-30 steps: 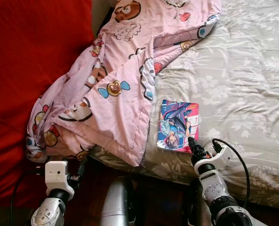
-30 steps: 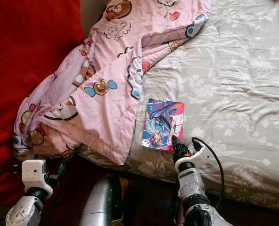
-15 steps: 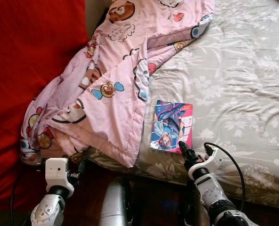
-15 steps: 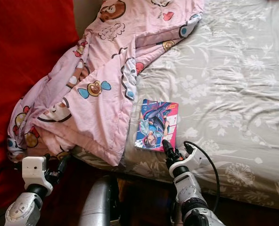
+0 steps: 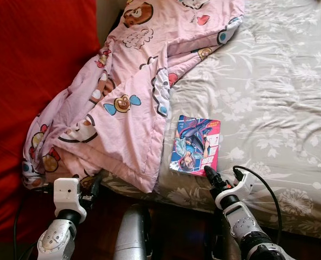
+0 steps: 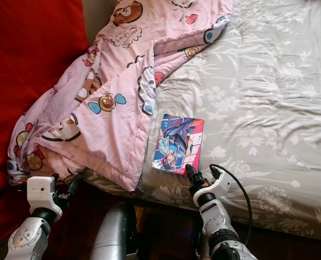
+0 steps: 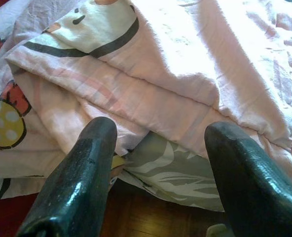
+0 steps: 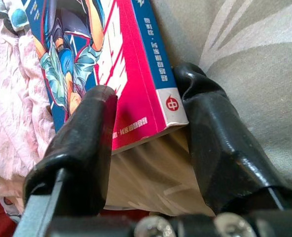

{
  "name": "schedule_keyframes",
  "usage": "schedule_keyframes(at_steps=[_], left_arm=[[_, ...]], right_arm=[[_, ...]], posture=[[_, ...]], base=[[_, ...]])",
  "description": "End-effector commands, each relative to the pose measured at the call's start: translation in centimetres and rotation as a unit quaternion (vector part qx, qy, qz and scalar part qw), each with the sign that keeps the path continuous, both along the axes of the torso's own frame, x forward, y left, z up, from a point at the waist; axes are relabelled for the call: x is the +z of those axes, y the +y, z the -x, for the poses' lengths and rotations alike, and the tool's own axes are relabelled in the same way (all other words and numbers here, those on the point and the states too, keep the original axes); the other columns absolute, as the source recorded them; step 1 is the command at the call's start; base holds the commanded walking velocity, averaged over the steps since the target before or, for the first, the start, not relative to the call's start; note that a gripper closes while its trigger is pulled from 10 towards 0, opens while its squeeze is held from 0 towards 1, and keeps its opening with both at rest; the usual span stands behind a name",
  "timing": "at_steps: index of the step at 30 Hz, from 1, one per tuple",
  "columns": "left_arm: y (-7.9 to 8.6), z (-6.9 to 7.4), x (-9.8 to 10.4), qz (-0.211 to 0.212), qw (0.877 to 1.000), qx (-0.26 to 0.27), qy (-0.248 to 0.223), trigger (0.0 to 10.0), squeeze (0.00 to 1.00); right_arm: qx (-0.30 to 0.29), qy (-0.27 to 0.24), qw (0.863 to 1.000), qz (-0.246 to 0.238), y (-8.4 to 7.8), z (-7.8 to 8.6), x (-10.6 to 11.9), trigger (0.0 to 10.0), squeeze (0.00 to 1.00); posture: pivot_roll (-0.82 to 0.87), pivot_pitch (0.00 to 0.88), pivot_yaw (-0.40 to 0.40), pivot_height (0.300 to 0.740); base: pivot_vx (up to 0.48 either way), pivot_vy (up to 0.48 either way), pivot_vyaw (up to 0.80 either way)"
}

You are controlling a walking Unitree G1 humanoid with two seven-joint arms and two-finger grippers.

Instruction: Clean up the room

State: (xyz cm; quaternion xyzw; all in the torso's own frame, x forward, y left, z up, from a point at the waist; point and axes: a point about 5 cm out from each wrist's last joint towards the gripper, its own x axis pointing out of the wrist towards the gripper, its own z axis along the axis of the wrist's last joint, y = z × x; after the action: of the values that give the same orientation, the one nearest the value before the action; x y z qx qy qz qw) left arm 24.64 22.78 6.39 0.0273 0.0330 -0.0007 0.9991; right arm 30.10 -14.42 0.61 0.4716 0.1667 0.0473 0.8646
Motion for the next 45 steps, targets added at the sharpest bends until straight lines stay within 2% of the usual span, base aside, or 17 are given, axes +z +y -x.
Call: schedule_keyframes(at_steps=[1,12,20,22,25,26,27,31,32,33,35,36,37,38,39,42,45], left_arm=[[0.3,0.7,-1.1,-0.012,1.0,0.006,0.026,10.0,0.0],[-0.2,0.0,-1.5,-0.007,0.999,0.014,0.028,10.0,0.0],[-0.6,-0.7,-1.8,-0.002,0.999,0.018,0.027,10.0,0.0],[-1.0,-0.9,-2.1,0.003,0.999,0.02,0.028,10.0,0.0],[-1.2,-1.0,-2.2,0.005,0.999,0.02,0.029,10.0,0.0],[-1.3,-1.0,-2.2,0.006,0.999,0.02,0.029,10.0,0.0],[-1.6,-1.2,-2.5,0.01,0.999,0.022,0.03,10.0,0.0],[-1.9,-1.3,-2.6,0.015,0.999,0.024,0.03,10.0,0.0],[-2.0,-1.4,-2.7,0.021,0.999,0.03,0.029,10.0,0.0],[-2.1,-1.5,-3.0,0.029,0.999,0.036,0.029,10.0,0.0],[-2.1,-1.5,-3.0,0.032,0.998,0.039,0.029,10.0,0.0],[-2.1,-1.5,-3.2,0.041,0.998,0.046,0.029,10.0,0.0],[-2.1,-1.5,-3.2,0.041,0.998,0.046,0.029,10.0,0.0],[-2.2,-1.5,-3.4,0.05,0.997,0.052,0.029,10.0,0.0],[-2.2,-1.5,-3.4,0.05,0.997,0.052,0.029,10.0,0.0],[-2.5,-1.4,-3.7,0.061,0.996,0.06,0.032,10.0,0.0],[-2.7,-1.3,-3.9,0.065,0.995,0.062,0.033,10.0,0.0]], right_arm=[[0.064,0.073,0.995,-0.025,3.4,2.7,-2.6,0.0,0.0],[0.055,0.038,0.998,-0.02,2.3,1.5,-1.5,0.0,0.0],[0.037,-0.062,0.997,-0.014,1.4,-0.8,1.3,0.0,0.0],[0.005,-0.101,0.995,0.002,0.2,-1.5,2.4,0.0,0.0],[-0.008,-0.11,0.994,0.009,-0.2,-1.7,2.7,0.0,0.0],[-0.018,-0.114,0.993,0.019,-0.6,-1.8,2.9,0.0,0.0],[-0.044,-0.132,0.989,0.057,-1.6,-2.0,3.6,0.0,0.0],[-0.057,-0.151,0.982,0.097,-2.4,-2.2,4.4,0.0,0.0],[-0.064,-0.168,0.966,0.188,-3.0,-2.5,5.5,0.0,0.0],[-0.07,-0.199,0.949,0.235,-3.1,-2.7,6.9,10.0,0.0],[-0.072,-0.215,0.943,0.243,-3.0,-2.8,7.6,10.0,0.0],[-0.064,-0.251,0.925,0.278,-2.7,-2.8,9.0,10.0,0.0],[-0.064,-0.251,0.925,0.278,-2.7,-2.8,9.0,10.0,0.0],[-0.066,-0.275,0.903,0.323,-2.5,-2.6,10.1,10.0,0.0],[-0.066,-0.275,0.903,0.323,-2.5,-2.6,10.1,10.0,0.0],[-0.078,-0.304,0.883,0.349,-2.0,-2.3,11.6,10.0,0.0],[-0.075,-0.312,0.878,0.356,-1.8,-2.2,11.9,10.0,0.0]], posture=[[0.21,0.268,0.186,0.593],[0.18,0.249,0.161,0.593],[0.14,0.237,0.145,0.593],[0.11,0.231,0.133,0.593],[0.11,0.229,0.129,0.593],[0.09,0.227,0.123,0.593],[0.08,0.224,0.115,0.593],[0.07,0.22,0.104,0.593],[0.05,0.215,0.088,0.593],[0.04,0.212,0.078,0.593],[0.03,0.211,0.076,0.593],[0.02,0.207,0.064,0.593],[0.02,0.207,0.064,0.593],[0.01,0.206,0.057,0.593],[0.01,0.206,0.057,0.593],[0.01,0.205,0.042,0.598],[0.01,0.2,0.038,0.603]], base=[[0.0,0.0,0.0],[0.0,0.0,0.0],[0.0,0.0,0.0],[0.0,0.0,0.0],[0.0,0.0,0.0],[0.0,0.0,0.0],[0.0,0.0,0.0],[0.0,0.0,0.0],[0.0,0.0,0.0],[0.0,0.0,0.0],[0.0,0.0,0.0],[0.0,0.0,0.0],[0.0,0.0,0.0],[0.0,0.0,0.0],[0.0,0.0,0.0],[0.0,0.0,0.0],[0.0,0.0,0.0]])
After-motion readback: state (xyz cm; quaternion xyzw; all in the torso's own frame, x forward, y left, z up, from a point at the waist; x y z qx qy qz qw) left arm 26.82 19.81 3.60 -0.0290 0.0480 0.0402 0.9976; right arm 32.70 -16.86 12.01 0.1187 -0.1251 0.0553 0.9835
